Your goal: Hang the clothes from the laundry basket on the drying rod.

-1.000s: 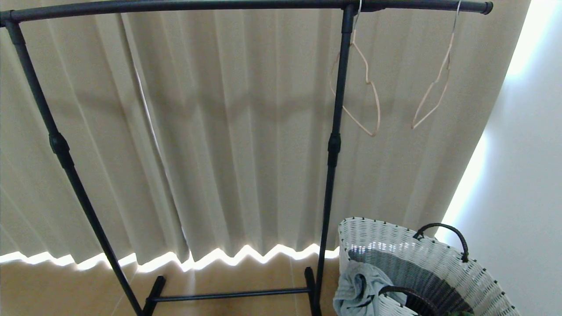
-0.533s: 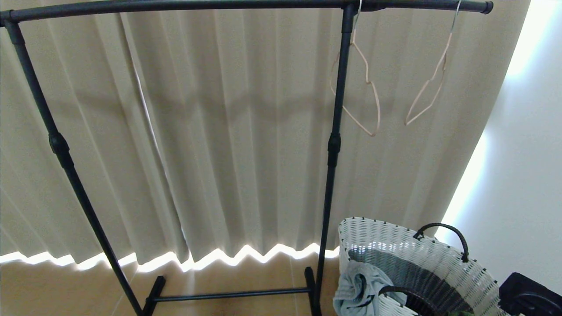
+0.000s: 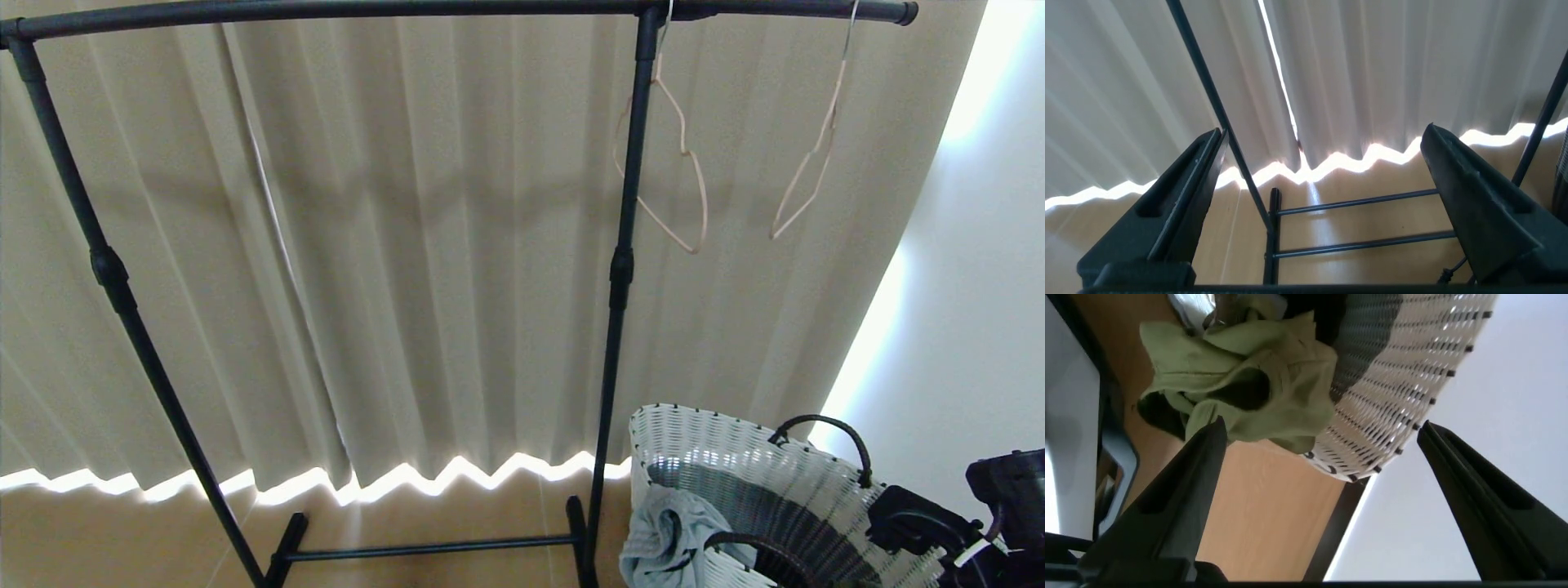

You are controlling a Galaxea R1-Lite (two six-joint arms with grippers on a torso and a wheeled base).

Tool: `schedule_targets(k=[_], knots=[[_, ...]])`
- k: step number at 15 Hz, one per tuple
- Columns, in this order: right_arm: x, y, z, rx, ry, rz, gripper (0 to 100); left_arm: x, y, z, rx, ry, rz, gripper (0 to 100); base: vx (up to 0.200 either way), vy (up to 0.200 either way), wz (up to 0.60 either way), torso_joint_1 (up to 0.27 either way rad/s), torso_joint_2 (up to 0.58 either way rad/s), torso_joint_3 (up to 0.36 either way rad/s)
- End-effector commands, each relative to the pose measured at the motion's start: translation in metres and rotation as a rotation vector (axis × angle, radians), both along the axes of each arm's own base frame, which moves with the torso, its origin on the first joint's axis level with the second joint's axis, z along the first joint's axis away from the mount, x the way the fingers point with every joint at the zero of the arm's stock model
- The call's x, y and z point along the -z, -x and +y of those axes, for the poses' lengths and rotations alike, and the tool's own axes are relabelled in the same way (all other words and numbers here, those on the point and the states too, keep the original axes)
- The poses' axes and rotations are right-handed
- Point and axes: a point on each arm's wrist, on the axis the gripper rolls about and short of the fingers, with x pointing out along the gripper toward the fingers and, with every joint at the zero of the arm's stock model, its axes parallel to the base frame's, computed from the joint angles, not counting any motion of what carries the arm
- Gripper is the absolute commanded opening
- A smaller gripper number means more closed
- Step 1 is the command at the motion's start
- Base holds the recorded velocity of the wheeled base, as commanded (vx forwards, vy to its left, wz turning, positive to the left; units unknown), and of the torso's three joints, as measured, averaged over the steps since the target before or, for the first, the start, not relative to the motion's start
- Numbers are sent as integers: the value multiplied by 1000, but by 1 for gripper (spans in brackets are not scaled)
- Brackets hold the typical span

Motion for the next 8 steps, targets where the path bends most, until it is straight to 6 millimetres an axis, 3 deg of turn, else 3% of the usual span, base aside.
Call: schedule_targets(k=[1,8], knots=[[8,-10,-1,9,2,39,100,0,0,0,0,0,0,100,0,0,0,0,0,0],[26,-31,-8,55,37,22,100,0,0,0,0,0,0,100,0,0,0,0,0,0]])
